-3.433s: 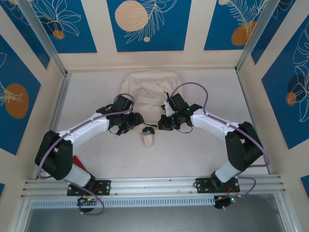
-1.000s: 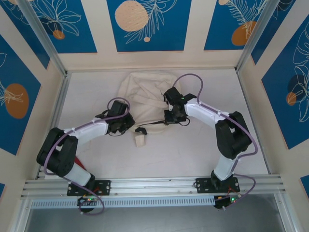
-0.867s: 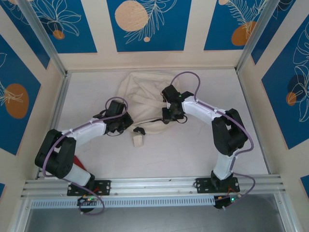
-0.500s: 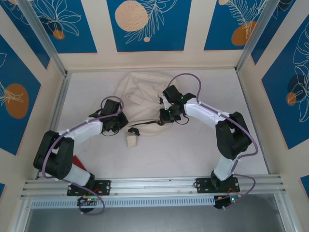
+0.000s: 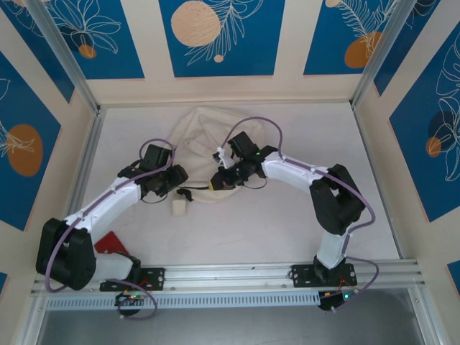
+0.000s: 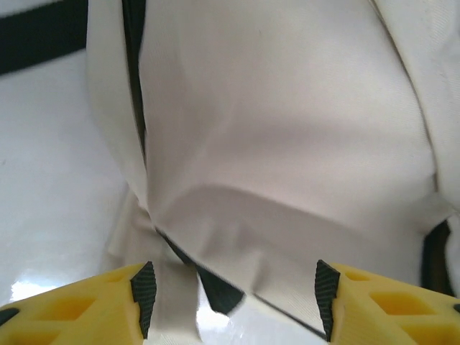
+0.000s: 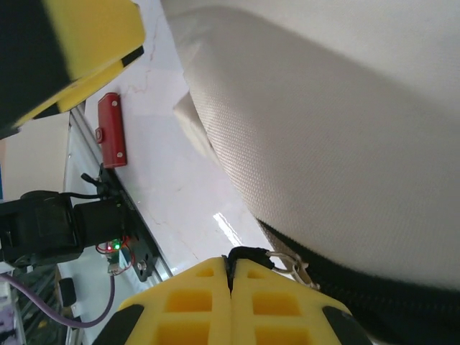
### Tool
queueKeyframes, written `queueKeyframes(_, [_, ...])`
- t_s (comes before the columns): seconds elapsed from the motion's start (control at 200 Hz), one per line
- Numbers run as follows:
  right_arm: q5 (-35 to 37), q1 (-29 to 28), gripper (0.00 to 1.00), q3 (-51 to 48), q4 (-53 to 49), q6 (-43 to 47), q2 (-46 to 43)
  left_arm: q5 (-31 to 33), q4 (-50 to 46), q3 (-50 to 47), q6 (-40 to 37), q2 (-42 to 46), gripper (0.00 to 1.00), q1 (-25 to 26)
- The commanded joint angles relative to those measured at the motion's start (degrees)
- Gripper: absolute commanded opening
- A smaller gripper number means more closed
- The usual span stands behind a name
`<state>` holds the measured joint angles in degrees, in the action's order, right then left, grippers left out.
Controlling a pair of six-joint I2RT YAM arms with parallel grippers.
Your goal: Pack books, pencil case, and school supplies into a backpack
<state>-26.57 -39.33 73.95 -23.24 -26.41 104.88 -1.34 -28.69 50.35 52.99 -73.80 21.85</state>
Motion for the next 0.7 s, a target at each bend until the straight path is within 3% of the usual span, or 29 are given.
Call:
queueKeyframes(0.0, [-4.57, -1.62, 0.0, 3.82, 4.3, -2.32, 3.25, -2.86, -1.56, -1.96, 3.13, 2.37, 0.62, -0.49])
queueKeyframes(0.275, [-4.22, -3.28, 0.0, 3.89, 6.02, -3.81, 4.13, -12.52, 12.36, -5.53, 9.42, -2.21, 0.65, 0.64])
queueKeyframes(0.44, [-5.06, -3.3, 0.0, 0.86, 5.6, -3.65, 1.69, -11.47, 17.02, -5.26, 11.19, -7.03, 0.62, 1.35])
queueKeyframes(0.525, [-5.07, -3.38, 0.0, -0.49, 4.31, -3.44, -0.09, -9.28, 17.33, -5.07, 11.1, -8.46, 0.5, 1.4])
queueKeyframes(0.69, [1.04, -4.41, 0.0, -1.49, -4.4, -1.95, -3.46, -3.07, 14.31, -4.55, 8.79, -10.42, 0.09, 1.44])
